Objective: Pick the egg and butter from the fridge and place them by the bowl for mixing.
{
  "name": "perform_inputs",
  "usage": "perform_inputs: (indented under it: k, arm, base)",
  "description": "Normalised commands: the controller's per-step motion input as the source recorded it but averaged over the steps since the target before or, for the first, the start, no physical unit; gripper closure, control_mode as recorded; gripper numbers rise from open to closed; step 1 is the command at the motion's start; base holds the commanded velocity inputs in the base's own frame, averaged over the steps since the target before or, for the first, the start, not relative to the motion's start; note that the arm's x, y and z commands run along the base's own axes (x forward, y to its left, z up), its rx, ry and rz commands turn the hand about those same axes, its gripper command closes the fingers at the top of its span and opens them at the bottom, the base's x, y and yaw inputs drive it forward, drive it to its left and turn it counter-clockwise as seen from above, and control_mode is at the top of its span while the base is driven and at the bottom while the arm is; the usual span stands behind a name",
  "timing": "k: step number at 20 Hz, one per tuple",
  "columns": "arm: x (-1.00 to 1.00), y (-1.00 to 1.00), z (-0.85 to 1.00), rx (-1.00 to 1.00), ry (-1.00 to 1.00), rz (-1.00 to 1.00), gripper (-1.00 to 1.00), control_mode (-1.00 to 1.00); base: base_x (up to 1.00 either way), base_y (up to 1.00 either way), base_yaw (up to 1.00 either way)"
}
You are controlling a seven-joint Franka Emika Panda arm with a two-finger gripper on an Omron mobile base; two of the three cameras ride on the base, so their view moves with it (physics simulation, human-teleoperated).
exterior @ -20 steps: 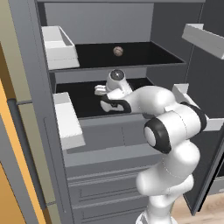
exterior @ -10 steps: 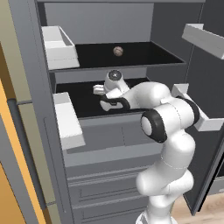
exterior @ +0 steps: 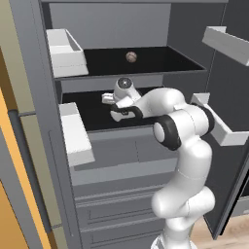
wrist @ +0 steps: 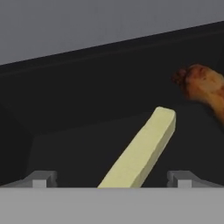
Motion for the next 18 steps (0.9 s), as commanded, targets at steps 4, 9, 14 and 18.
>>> perform_inputs:
  k: [4,9,14,18]
  arm:
    - [0.14,0.00,-0.23,0.01,0.00,-0.01,-1.00,-1.00]
    - [0.17,0.00,-0.19,0.02,0.00,-0.02,-1.00,-1.00]
    - [0.03,0.00,-0.26,0.05,0.00,-0.03,-1.00,-1.00]
    - [0.00,0.02,-0.36,0.07,0.00,-0.02,1.00,-1.00]
  base:
    - [0.00,0.00,0.00]
    - [0.00,0.00,0.00]
    - [0.00,0.00,0.00]
    - [0.00,0.00,0.00]
